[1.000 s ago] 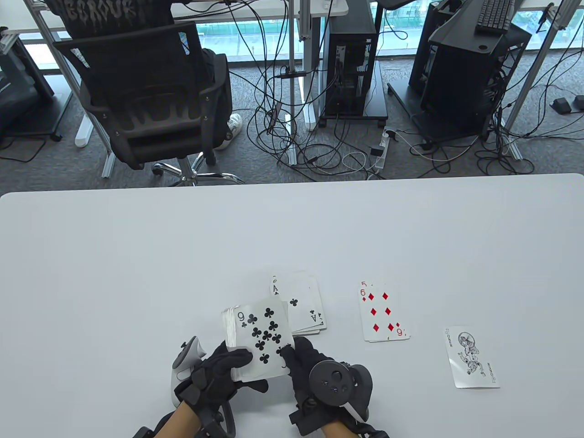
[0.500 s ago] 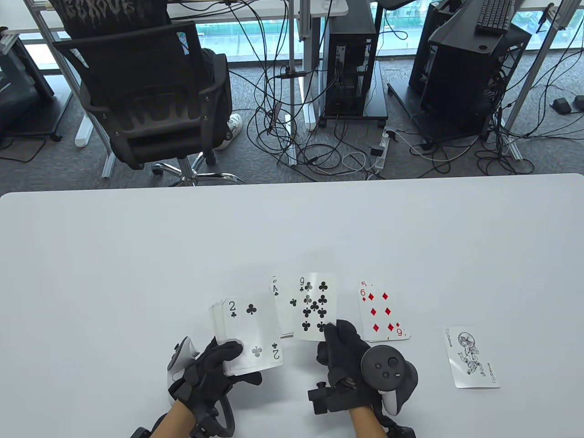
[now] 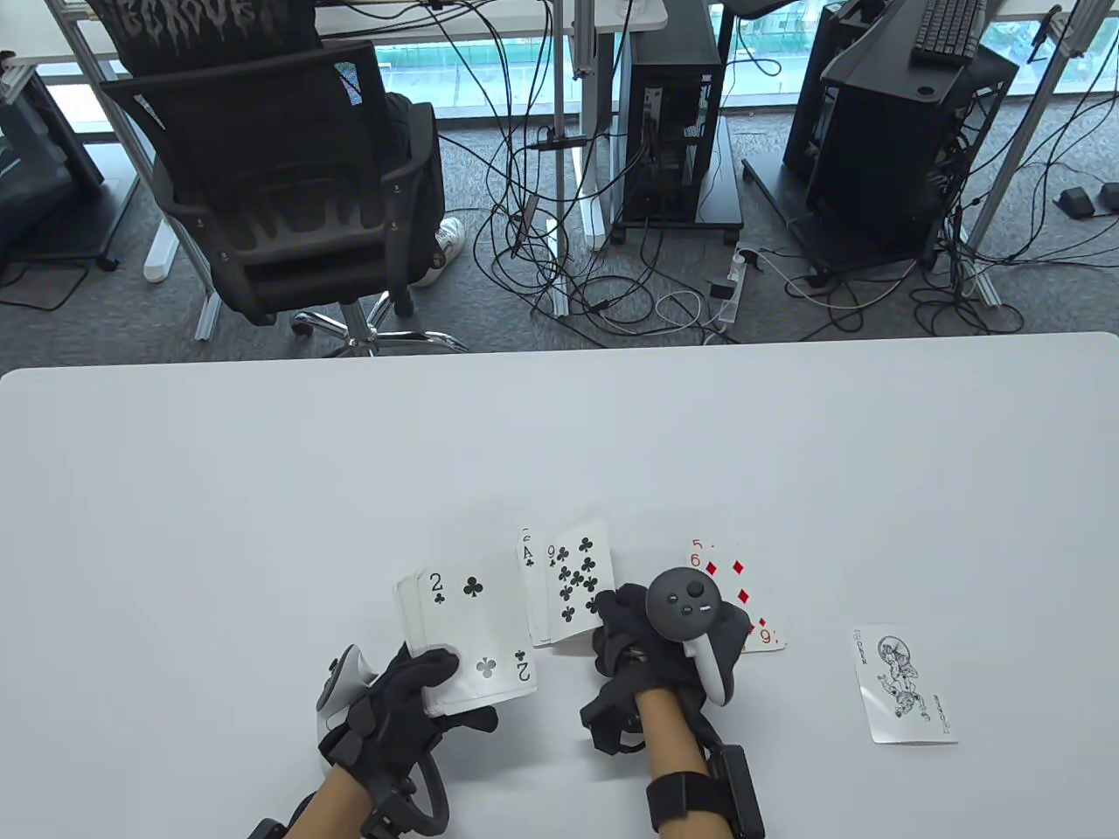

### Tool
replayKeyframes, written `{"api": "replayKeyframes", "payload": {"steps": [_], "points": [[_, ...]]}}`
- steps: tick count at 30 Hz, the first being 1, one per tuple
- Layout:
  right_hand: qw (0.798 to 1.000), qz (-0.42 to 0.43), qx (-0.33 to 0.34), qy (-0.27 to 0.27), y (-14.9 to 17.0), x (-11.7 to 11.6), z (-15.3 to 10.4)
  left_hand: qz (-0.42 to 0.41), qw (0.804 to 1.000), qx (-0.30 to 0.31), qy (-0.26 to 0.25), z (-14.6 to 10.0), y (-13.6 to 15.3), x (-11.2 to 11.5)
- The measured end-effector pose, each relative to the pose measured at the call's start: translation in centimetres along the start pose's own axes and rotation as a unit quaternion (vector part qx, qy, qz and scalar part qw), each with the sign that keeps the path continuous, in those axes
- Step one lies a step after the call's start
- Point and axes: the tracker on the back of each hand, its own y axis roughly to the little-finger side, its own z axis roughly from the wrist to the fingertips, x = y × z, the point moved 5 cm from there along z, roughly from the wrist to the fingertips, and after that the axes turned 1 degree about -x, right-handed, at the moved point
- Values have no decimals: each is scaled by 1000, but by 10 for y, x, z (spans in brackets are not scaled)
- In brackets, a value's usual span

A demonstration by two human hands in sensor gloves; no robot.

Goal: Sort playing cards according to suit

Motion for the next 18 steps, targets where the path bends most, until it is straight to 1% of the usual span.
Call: {"api": "replayKeyframes", "payload": {"steps": [2, 4, 6, 9, 11, 12, 14, 15, 16, 18], "points": [[997, -72, -25, -8, -1, -6, 7, 0, 1000, 4, -3, -1, -2, -1], [988, -153, -31, -11, -5, -12, 11, 2, 1000, 6, -3, -1, -3, -2], [977, -210, -32, -9, -10, -16, 13, 5, 1000, 7, -3, -1, -4, -2], [963, -267, -24, 4, -19, -21, 14, 5, 1000, 6, -1, -1, -3, -2], [950, -311, -17, 5, -24, -25, 13, 5, 1000, 6, 0, -1, -3, -2], [940, -341, -17, 11, -26, -26, 12, 6, 1000, 5, -2, -1, -3, -3], [931, -365, -9, 17, -29, -27, 9, 7, 1000, 3, -4, -1, -3, -3], [933, -360, 3, 25, -31, -26, 6, 6, 1000, 2, -5, -1, -2, -3], [936, -349, 17, 30, -33, -25, 4, 6, 1000, 1, -6, -1, -2, -3], [952, -299, 53, 42, -38, -21, -5, 8, 1000, 0, -7, -1, -2, -3]]}}
